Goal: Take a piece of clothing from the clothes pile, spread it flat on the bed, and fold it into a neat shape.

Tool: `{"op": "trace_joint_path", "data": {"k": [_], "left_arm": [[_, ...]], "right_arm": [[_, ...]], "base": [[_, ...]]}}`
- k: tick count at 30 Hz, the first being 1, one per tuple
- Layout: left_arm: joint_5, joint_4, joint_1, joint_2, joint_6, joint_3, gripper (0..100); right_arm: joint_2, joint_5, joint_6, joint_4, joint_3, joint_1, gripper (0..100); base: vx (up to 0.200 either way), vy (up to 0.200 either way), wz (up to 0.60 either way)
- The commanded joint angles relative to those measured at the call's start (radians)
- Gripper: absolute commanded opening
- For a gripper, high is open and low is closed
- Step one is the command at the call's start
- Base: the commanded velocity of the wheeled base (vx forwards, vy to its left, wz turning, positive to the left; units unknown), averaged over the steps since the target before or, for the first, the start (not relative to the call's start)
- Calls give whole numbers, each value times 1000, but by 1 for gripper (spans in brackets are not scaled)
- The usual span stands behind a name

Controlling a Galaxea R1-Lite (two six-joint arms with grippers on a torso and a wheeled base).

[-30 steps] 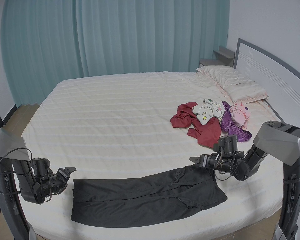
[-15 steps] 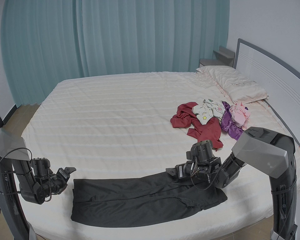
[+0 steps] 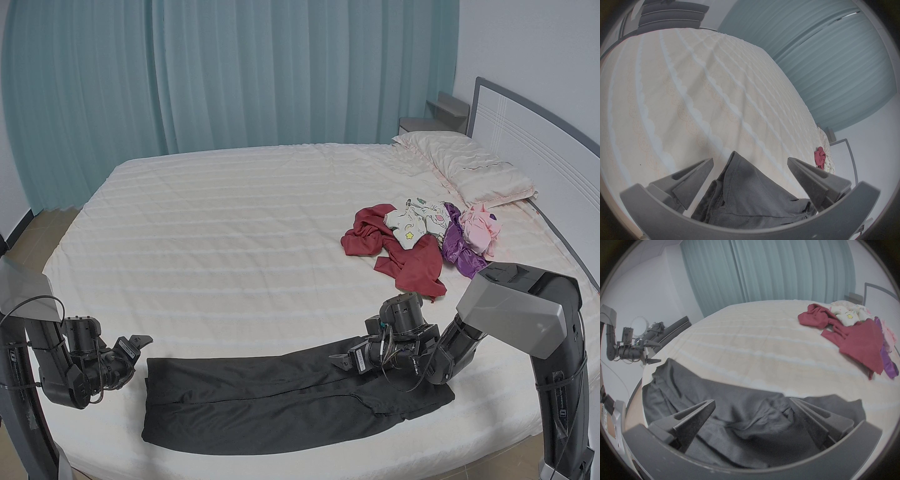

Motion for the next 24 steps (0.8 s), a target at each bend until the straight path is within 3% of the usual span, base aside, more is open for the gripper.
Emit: {"op": "trace_joint_path", "data": {"k": [1,8,16,24], "left_arm": [[1,-1,0,3,0,0,100],[1,-1,0,3,0,0,100],[1,-1,0,3,0,0,100],[1,-1,0,3,0,0,100]], "right_arm": [[-9,5,-1,-2,23,-2,100],[-49,34,-1,8,52,-5,100],[-90,118,31,14,75,-8,100],[-133,215,123,21,90,-11,100]], "base": [[0,0,0],[0,0,0],[0,0,0],[0,0,0]]}}
